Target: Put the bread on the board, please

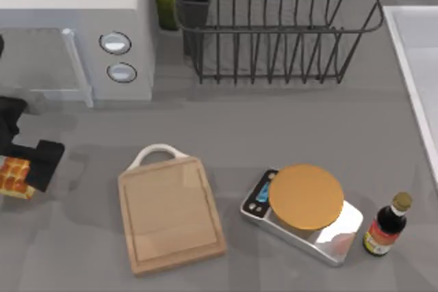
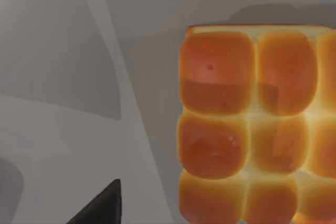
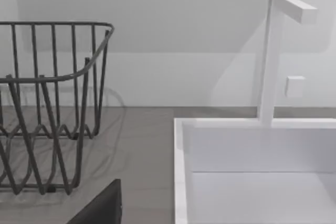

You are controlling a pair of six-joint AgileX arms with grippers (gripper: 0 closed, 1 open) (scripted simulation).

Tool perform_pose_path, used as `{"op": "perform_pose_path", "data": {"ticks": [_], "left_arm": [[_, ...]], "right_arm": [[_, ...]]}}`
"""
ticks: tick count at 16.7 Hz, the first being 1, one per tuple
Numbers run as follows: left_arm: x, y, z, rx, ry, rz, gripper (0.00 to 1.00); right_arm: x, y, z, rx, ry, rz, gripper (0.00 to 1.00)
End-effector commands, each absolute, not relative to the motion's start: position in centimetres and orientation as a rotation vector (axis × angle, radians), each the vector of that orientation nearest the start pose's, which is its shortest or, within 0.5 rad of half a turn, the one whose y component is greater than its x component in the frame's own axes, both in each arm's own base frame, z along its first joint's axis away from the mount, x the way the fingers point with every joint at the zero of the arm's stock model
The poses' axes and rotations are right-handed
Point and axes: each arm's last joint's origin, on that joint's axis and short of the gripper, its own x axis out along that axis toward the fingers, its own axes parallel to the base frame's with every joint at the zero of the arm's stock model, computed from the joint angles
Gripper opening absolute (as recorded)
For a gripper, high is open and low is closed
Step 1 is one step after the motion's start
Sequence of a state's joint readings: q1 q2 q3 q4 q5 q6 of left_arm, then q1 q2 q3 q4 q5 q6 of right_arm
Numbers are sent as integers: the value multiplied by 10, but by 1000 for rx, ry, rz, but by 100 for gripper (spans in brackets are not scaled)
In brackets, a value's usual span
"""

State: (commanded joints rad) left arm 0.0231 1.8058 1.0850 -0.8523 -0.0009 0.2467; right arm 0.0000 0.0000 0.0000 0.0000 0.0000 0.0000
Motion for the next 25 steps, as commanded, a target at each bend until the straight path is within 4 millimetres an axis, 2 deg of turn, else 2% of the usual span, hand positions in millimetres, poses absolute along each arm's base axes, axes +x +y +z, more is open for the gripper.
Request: {"op": "perform_pose_path", "data": {"ticks": [5,11,24,25], "left_arm": [[323,8,106,173,1569,-173,100],[328,8,102,174,1563,-172,100],[328,8,102,174,1563,-172,2],[328,8,102,174,1563,-172,0]], "right_arm": [[106,-1,160,0,0,0,100],[106,-1,160,0,0,0,100],[106,-1,160,0,0,0,100],[106,-1,160,0,0,0,100]]}}
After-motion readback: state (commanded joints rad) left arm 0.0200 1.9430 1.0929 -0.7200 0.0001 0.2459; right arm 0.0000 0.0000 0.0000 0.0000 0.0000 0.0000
